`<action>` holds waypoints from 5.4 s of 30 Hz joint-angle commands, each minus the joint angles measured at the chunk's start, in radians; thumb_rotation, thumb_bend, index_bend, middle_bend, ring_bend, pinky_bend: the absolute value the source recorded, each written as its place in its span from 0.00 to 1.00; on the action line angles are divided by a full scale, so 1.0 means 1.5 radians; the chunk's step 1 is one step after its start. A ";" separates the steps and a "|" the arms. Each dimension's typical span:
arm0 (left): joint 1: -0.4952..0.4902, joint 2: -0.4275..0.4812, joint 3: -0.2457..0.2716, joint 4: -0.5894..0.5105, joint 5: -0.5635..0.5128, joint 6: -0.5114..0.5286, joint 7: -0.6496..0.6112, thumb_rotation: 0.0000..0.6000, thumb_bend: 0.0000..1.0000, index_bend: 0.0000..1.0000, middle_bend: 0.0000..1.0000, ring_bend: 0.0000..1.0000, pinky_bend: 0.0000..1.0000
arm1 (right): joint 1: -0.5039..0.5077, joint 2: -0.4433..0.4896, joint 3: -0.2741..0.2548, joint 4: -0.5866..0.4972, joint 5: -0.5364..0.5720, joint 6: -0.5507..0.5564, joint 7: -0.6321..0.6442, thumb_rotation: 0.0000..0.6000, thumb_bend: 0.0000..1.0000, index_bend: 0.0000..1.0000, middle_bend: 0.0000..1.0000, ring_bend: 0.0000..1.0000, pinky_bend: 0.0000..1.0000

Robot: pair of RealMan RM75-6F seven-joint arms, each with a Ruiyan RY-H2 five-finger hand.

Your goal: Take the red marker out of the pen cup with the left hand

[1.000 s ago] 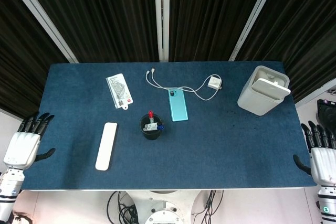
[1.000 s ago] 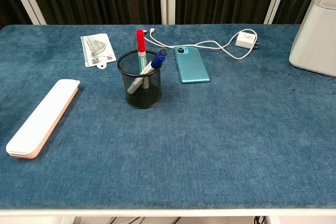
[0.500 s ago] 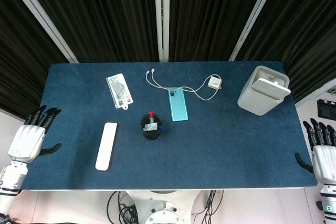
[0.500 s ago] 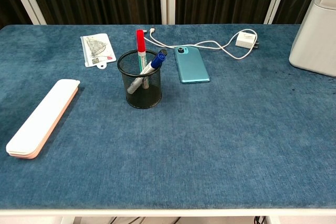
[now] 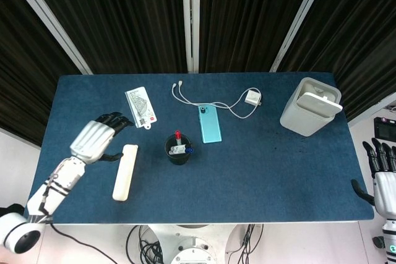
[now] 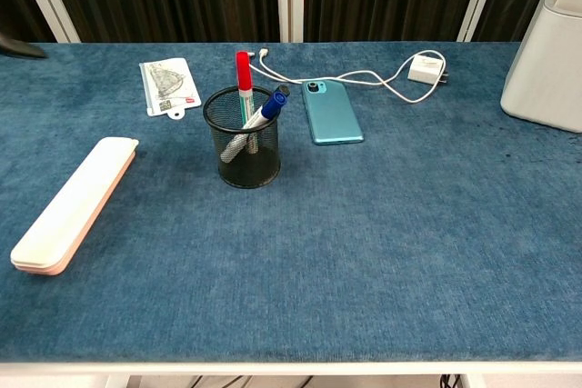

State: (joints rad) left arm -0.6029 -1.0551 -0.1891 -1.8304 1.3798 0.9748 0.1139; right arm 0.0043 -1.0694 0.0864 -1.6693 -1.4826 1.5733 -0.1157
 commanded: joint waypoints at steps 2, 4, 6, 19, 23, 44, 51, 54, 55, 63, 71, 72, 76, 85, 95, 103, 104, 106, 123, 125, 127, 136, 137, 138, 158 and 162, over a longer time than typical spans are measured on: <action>-0.079 -0.051 -0.026 0.017 -0.085 -0.087 0.057 1.00 0.19 0.24 0.22 0.14 0.24 | -0.003 0.000 -0.001 -0.002 0.006 0.000 0.001 1.00 0.18 0.00 0.00 0.00 0.00; -0.101 -0.069 -0.034 0.025 -0.112 -0.103 0.067 1.00 0.19 0.24 0.22 0.15 0.24 | -0.004 0.000 -0.001 -0.003 0.007 0.000 0.001 1.00 0.18 0.00 0.00 0.00 0.00; -0.123 -0.092 -0.043 0.040 -0.135 -0.111 0.077 1.00 0.21 0.25 0.23 0.17 0.24 | -0.005 -0.001 0.000 -0.003 0.006 0.004 0.001 1.00 0.18 0.00 0.00 0.00 0.00; -0.215 -0.184 -0.054 0.095 -0.217 -0.104 0.169 1.00 0.23 0.37 0.39 0.32 0.46 | -0.001 -0.009 0.002 0.002 0.010 -0.004 0.003 1.00 0.18 0.00 0.00 0.00 0.00; -0.232 -0.192 -0.049 0.099 -0.247 -0.104 0.192 1.00 0.24 0.39 0.40 0.32 0.49 | -0.003 -0.009 0.003 0.012 0.006 0.001 0.015 1.00 0.18 0.00 0.00 0.00 0.00; -0.286 -0.249 -0.019 0.155 -0.356 -0.082 0.259 1.00 0.25 0.47 0.40 0.32 0.48 | -0.003 0.003 0.009 0.014 0.049 -0.030 0.032 1.00 0.20 0.00 0.00 0.00 0.00; -0.293 -0.248 -0.012 0.153 -0.365 -0.081 0.260 1.00 0.25 0.47 0.40 0.32 0.48 | -0.003 0.000 0.010 0.019 0.052 -0.031 0.036 1.00 0.20 0.00 0.00 0.00 0.00; -0.297 -0.246 -0.008 0.150 -0.369 -0.082 0.264 1.00 0.26 0.48 0.40 0.32 0.48 | -0.003 0.000 0.010 0.019 0.051 -0.029 0.037 1.00 0.20 0.00 0.00 0.00 0.00; -0.299 -0.246 -0.007 0.149 -0.370 -0.082 0.265 1.00 0.26 0.48 0.40 0.32 0.48 | -0.004 0.000 0.009 0.019 0.050 -0.029 0.037 1.00 0.20 0.00 0.00 0.00 0.00; -0.308 -0.247 -0.006 0.150 -0.382 -0.084 0.262 1.00 0.29 0.48 0.40 0.32 0.48 | -0.003 -0.001 0.010 0.022 0.053 -0.033 0.039 1.00 0.21 0.00 0.00 0.00 0.00; -0.314 -0.251 -0.002 0.156 -0.389 -0.089 0.252 1.00 0.31 0.49 0.41 0.32 0.48 | -0.002 -0.001 0.010 0.025 0.056 -0.036 0.045 1.00 0.21 0.00 0.00 0.00 0.00; -0.315 -0.252 -0.002 0.156 -0.389 -0.090 0.251 1.00 0.31 0.49 0.41 0.32 0.49 | -0.002 -0.001 0.011 0.025 0.056 -0.036 0.046 1.00 0.21 0.00 0.00 0.00 0.00; -0.317 -0.252 -0.001 0.157 -0.390 -0.087 0.249 1.00 0.34 0.50 0.41 0.32 0.49 | -0.002 -0.001 0.010 0.026 0.057 -0.038 0.045 1.00 0.21 0.00 0.00 0.00 0.00; -0.320 -0.250 0.001 0.154 -0.394 -0.087 0.241 1.00 0.34 0.51 0.41 0.32 0.49 | 0.001 -0.004 0.011 0.031 0.063 -0.047 0.046 1.00 0.21 0.00 0.00 0.00 0.00; -0.323 -0.251 -0.001 0.149 -0.398 -0.081 0.235 1.00 0.36 0.57 0.42 0.32 0.49 | 0.002 -0.004 0.010 0.032 0.062 -0.048 0.046 1.00 0.21 0.00 0.00 0.00 0.00; -0.318 -0.234 -0.008 0.132 -0.420 -0.088 0.210 1.00 0.37 0.61 0.42 0.32 0.49 | 0.002 -0.003 0.010 0.031 0.062 -0.048 0.046 1.00 0.21 0.00 0.00 0.00 0.00; -0.317 -0.229 -0.009 0.127 -0.423 -0.090 0.206 1.00 0.37 0.61 0.42 0.32 0.49 | 0.002 -0.003 0.010 0.031 0.062 -0.048 0.046 1.00 0.21 0.00 0.00 0.00 0.00; -0.315 -0.221 -0.014 0.117 -0.429 -0.093 0.195 1.00 0.37 0.61 0.42 0.32 0.49 | 0.002 -0.002 0.010 0.029 0.061 -0.047 0.045 1.00 0.21 0.00 0.00 0.00 0.00; -0.271 -0.046 -0.083 -0.063 -0.413 -0.011 0.138 1.00 0.38 0.65 0.46 0.32 0.50 | -0.002 -0.001 0.008 0.010 0.052 -0.033 0.021 1.00 0.21 0.00 0.00 0.00 0.00; -0.264 -0.024 -0.091 -0.073 -0.414 0.001 0.134 1.00 0.38 0.67 0.47 0.32 0.50 | -0.003 0.000 0.009 0.009 0.052 -0.031 0.020 1.00 0.21 0.00 0.00 0.00 0.00; -0.255 -0.004 -0.097 -0.077 -0.416 0.011 0.126 1.00 0.38 0.68 0.47 0.32 0.50 | -0.003 0.000 0.009 0.009 0.054 -0.030 0.021 1.00 0.21 0.00 0.00 0.00 0.00; -0.223 -0.007 -0.056 -0.001 -0.449 -0.018 0.102 1.00 0.38 0.70 0.48 0.32 0.50 | -0.002 -0.002 0.007 0.009 0.052 -0.033 0.016 1.00 0.21 0.00 0.00 0.00 0.00; -0.217 -0.012 -0.051 0.011 -0.449 -0.024 0.092 1.00 0.38 0.70 0.48 0.32 0.50 | -0.002 -0.002 0.007 0.008 0.052 -0.033 0.016 1.00 0.21 0.00 0.00 0.00 0.00; -0.209 -0.021 -0.045 0.028 -0.446 -0.031 0.077 1.00 0.38 0.70 0.48 0.32 0.50 | -0.003 -0.001 0.007 0.008 0.053 -0.032 0.017 1.00 0.21 0.00 0.00 0.00 0.00; -0.138 -0.095 -0.007 0.219 -0.360 -0.147 -0.087 1.00 0.36 0.58 0.46 0.32 0.49 | -0.003 0.000 0.009 0.005 0.060 -0.035 0.013 1.00 0.21 0.00 0.00 0.00 0.00; -0.138 -0.086 -0.005 0.225 -0.350 -0.177 -0.097 1.00 0.34 0.24 0.42 0.29 0.45 | -0.005 0.001 0.010 0.006 0.063 -0.034 0.016 1.00 0.21 0.00 0.00 0.00 0.00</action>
State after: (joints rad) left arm -0.8088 -1.1921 -0.1992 -1.4939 0.8528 0.7305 -0.0271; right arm -0.0025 -1.0686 0.1014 -1.6609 -1.3879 1.5222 -0.0924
